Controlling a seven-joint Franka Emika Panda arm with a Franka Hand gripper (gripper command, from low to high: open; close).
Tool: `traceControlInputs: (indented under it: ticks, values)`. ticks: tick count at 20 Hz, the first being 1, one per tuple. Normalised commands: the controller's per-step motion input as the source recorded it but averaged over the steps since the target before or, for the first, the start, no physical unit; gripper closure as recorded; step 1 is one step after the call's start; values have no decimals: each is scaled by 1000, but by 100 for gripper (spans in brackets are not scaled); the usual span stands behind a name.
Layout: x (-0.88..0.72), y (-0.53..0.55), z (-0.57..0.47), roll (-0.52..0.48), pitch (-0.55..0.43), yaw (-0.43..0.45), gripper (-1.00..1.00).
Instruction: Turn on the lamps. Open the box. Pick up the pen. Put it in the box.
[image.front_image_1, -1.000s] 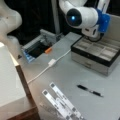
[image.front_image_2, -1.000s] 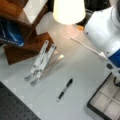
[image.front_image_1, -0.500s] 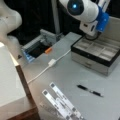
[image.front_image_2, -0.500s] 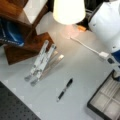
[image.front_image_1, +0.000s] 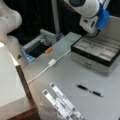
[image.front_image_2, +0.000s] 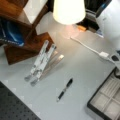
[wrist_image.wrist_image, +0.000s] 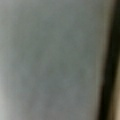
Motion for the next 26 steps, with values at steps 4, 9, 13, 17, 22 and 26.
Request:
traceControlInputs:
  ticks: [4, 9, 13, 17, 22, 26]
  values:
    - [-122, 285, 72, -225, -72, 24, -100]
    - [-143, 323, 44, -266, -56, 23, -100]
    - [-98, 252, 46, -285, -55, 17, -100]
    - [-63, 158, 66, -255, -59, 28, -100]
    - [-41, 94, 96, -197, -46, 31, -100]
    - [-57, 110, 156, -198, -15, 26, -100]
